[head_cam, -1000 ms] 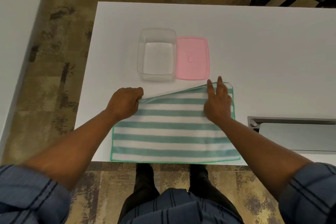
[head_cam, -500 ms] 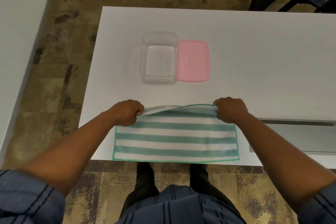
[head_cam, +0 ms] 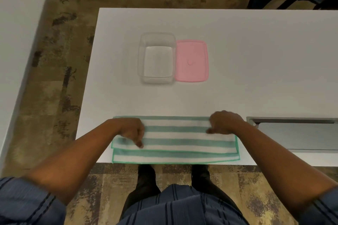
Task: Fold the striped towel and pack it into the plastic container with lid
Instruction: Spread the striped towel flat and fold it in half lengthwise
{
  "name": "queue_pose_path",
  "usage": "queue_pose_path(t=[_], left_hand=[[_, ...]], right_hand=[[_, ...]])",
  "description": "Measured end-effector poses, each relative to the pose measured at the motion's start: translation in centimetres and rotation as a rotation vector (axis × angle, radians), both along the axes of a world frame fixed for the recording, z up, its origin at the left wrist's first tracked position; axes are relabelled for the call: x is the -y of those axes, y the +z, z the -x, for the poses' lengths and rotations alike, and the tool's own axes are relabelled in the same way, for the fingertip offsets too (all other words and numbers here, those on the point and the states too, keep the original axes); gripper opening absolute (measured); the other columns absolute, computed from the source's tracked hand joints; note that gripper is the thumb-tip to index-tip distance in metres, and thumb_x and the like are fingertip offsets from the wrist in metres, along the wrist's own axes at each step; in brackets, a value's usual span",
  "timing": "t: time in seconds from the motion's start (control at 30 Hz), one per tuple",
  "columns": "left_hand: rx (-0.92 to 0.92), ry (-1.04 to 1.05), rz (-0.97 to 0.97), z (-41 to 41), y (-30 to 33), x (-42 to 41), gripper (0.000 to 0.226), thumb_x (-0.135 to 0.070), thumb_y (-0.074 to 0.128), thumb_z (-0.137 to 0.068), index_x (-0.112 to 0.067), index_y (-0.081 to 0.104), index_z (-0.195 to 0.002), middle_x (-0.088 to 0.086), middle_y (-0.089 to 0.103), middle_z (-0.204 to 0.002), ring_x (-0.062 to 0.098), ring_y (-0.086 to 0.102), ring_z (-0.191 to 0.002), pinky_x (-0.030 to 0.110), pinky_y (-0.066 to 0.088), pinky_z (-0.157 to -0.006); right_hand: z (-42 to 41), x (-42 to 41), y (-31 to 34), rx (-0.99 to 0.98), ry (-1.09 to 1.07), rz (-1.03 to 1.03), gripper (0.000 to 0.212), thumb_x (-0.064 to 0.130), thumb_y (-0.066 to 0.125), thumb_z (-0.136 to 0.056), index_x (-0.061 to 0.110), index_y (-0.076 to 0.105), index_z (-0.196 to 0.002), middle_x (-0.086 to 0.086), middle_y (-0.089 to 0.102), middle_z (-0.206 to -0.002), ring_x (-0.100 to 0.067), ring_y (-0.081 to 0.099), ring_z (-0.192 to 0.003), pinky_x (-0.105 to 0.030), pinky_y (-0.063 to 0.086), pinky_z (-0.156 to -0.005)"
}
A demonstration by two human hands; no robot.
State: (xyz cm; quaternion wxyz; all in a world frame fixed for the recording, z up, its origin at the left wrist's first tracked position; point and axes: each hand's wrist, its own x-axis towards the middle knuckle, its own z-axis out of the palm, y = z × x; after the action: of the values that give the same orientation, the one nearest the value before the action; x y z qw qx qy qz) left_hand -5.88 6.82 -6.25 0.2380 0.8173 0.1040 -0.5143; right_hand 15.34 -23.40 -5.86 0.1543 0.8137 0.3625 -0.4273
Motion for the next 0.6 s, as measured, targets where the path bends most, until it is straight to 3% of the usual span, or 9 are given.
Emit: queue_pose_path(t=[0.1, 0.2, 0.33, 0.6], left_hand=[[0.379, 0.158, -0.201, -0.6, -0.5, 0.7, 0.033, -0.043, 0.067, -0.088, -0.025, 0.058, -0.115, -0.001, 0.065, -0.108, 0.024, 0.063, -0.097, 0.032, 0.045, -0.077], [0.408, 0.165, -0.347, -0.3, -1.7, 1.1, 0.044, -0.039, 0.052, -0.098, -0.026, 0.037, -0.137, 0.009, 0.065, -0.117, 0.035, 0.064, -0.101, 0.038, 0.047, -0.080], [0.416, 0.170, -0.361, 0.4, -3.5, 0.7, 0.022, -0.030, 0.044, -0.101, -0.018, 0.047, -0.119, 0.013, 0.067, -0.106, 0.033, 0.062, -0.086, 0.039, 0.049, -0.075], [0.766, 0.290, -0.398, -2.3, -4.5, -2.8, 0.015, -0.023, 0.047, -0.100, -0.013, 0.052, -0.110, 0.013, 0.066, -0.089, 0.037, 0.064, -0.079, 0.039, 0.044, -0.065]], right_hand=[[0.6, -0.2, -0.6, 0.106, -0.214, -0.230, 0.049, 0.045, 0.066, -0.090, 0.027, 0.045, -0.130, -0.008, 0.065, -0.111, -0.029, 0.062, -0.094, -0.037, 0.048, -0.077], [1.4, -0.3, -1.8, 0.053, -0.257, -0.232, 0.051, 0.039, 0.062, -0.093, 0.029, 0.037, -0.136, -0.011, 0.066, -0.107, -0.031, 0.063, -0.089, -0.039, 0.052, -0.078], [1.8, -0.6, -3.1, 0.089, -0.295, -0.263, 0.017, 0.032, 0.050, -0.099, 0.018, 0.051, -0.110, -0.009, 0.062, -0.096, -0.030, 0.058, -0.081, -0.035, 0.044, -0.069], [-1.5, -3.2, -3.2, 0.169, -0.442, -0.497, 0.010, 0.023, 0.052, -0.097, 0.015, 0.056, -0.102, -0.011, 0.061, -0.087, -0.033, 0.057, -0.076, -0.037, 0.046, -0.067]])
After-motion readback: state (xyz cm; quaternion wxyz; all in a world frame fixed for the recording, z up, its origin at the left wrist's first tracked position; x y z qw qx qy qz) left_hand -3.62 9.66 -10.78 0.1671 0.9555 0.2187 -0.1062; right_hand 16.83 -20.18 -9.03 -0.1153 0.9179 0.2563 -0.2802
